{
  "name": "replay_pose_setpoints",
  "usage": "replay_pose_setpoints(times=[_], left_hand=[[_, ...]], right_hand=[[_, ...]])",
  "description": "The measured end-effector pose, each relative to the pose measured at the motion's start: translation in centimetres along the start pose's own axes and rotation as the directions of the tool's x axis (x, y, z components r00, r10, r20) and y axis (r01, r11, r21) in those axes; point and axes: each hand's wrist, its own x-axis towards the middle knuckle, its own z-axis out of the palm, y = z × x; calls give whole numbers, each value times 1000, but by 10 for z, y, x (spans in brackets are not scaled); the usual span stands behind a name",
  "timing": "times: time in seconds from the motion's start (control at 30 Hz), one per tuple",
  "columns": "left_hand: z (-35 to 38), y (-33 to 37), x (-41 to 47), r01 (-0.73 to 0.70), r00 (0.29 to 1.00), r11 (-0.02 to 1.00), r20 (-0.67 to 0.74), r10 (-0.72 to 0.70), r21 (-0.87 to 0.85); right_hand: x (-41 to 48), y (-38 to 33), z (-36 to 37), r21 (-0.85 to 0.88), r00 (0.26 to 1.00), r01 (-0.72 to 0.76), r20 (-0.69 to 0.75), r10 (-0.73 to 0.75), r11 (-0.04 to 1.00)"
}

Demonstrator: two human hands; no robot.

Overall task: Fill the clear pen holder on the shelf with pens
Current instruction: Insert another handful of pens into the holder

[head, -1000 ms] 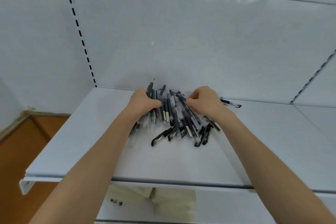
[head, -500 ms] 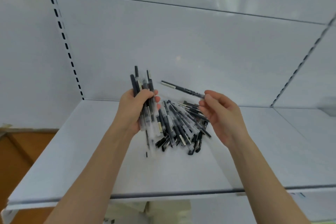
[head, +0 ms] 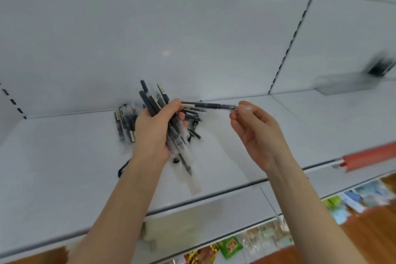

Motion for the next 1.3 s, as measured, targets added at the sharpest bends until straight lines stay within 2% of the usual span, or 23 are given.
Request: replay_pose_setpoints(times=[0.13, 0.37, 0.57, 0.83, 0.97, 1.17, 1.3], left_hand=[[54, -36, -17, 46, 995, 999, 85, -46, 4], [165, -118, -56, 199, 969, 977, 162, -186, -70], [249, -175, -76, 268, 945, 962, 210, -252, -51], [342, -229, -64, 313, 924, 950, 234, -301, -13], [389, -250, -46, 294, 934, 954, 231, -273, -60], [457, -263, -23, 173, 977, 975, 147, -153, -139], [487, -275, -12, 164, 984, 972, 99, -149, -167]], right_hand=[[-3, -37, -56, 126, 996, 53, -75, -44, 991], [-16, -126, -218, 36, 907, 247, -362, -217, 968], [-14, -182, -316, -70, 847, 265, -459, -267, 962], [37, -229, -394, -210, 761, 272, -551, -344, 939], [88, -258, -415, -375, 725, 297, -510, -463, 878], [178, -302, -431, -607, 740, 324, -315, -594, 726], [226, -324, -454, -702, 718, 357, -215, -661, 616]])
